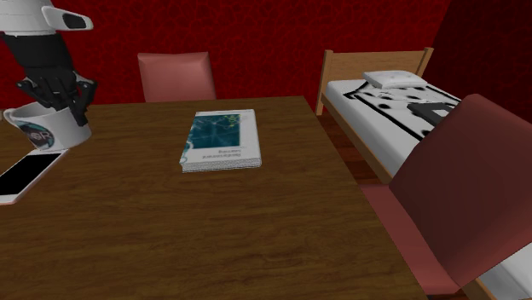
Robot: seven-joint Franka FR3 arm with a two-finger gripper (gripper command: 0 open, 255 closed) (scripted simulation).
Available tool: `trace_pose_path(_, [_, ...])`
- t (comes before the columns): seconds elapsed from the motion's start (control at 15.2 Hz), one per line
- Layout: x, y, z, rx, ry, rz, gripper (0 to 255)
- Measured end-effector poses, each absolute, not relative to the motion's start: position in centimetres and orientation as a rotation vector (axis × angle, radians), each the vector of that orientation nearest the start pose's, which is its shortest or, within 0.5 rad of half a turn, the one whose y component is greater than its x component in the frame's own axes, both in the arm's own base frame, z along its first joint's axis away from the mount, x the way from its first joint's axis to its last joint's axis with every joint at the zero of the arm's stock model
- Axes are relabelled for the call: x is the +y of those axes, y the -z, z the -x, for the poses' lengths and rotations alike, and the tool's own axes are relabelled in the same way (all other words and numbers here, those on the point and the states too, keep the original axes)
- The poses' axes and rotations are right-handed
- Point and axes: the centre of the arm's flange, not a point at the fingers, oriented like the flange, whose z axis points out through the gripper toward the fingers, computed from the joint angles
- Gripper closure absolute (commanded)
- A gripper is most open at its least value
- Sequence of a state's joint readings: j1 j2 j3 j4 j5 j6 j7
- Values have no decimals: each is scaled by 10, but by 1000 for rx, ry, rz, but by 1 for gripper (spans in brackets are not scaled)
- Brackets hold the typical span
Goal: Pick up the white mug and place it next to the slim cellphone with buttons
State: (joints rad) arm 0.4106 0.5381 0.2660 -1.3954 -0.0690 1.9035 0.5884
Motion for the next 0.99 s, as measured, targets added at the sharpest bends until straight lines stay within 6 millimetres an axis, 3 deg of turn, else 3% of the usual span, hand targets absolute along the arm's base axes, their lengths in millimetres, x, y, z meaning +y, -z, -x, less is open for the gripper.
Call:
trace_pose_path(0.59, [409, -356, -573, -117, -79, 3089, 255])
trace_pose_path(0.99, [408, -351, -574, -117, -78, 3088, 255])
